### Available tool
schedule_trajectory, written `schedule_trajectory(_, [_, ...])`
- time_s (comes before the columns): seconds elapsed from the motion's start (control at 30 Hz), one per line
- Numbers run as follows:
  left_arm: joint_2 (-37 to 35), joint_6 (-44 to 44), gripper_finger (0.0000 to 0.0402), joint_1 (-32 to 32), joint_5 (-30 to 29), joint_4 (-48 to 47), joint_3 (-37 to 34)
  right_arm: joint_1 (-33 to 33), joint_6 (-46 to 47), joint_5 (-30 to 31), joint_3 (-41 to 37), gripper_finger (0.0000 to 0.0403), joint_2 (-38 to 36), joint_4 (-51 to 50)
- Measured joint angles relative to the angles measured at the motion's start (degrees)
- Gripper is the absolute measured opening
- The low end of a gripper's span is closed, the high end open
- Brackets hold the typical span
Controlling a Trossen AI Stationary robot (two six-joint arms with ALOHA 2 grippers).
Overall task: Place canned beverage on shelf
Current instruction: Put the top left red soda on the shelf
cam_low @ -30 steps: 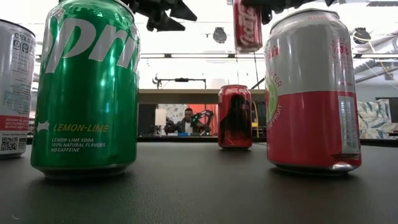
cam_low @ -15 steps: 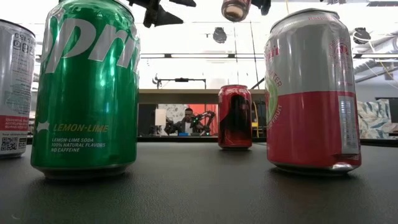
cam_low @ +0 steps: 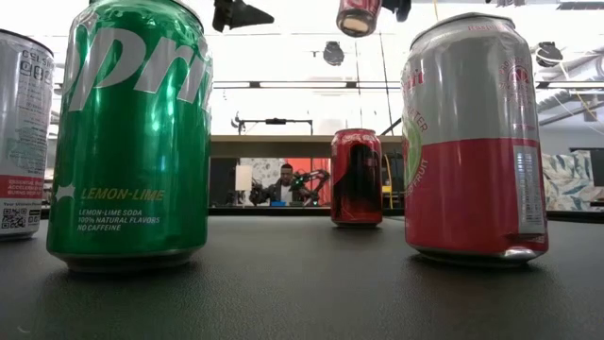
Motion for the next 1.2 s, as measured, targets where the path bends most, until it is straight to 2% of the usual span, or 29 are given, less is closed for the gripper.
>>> schedule_trajectory(0.2, [-0.1,0.0,0.0389,0.0,-1.0,-0.6,0.0,-4.4,0.0,-4.0,0.0,0.0274,0.0,0.0])
schedule_trajectory(0.5, [-0.1,-0.4,0.0389,-0.1,-1.0,-3.6,0.0,-13.5,3.2,-17.1,0.0,0.0274,0.0,0.0])
schedule_trajectory(0.73, [-0.1,-7.6,0.0389,-0.1,-1.1,-5.4,0.0,-17.4,3.1,-21.5,0.7,0.0274,0.6,-0.5])
schedule_trajectory(0.87, [-0.1,-10.3,0.0389,-0.1,-1.1,-6.8,0.0,-18.7,1.2,-22.8,4.3,0.0274,3.5,-1.5])
schedule_trajectory(1.2, [-0.1,-10.3,0.0389,-0.1,-1.1,-7.0,0.0,-21.7,-6.1,-24.2,18.5,0.0274,15.5,-9.6])
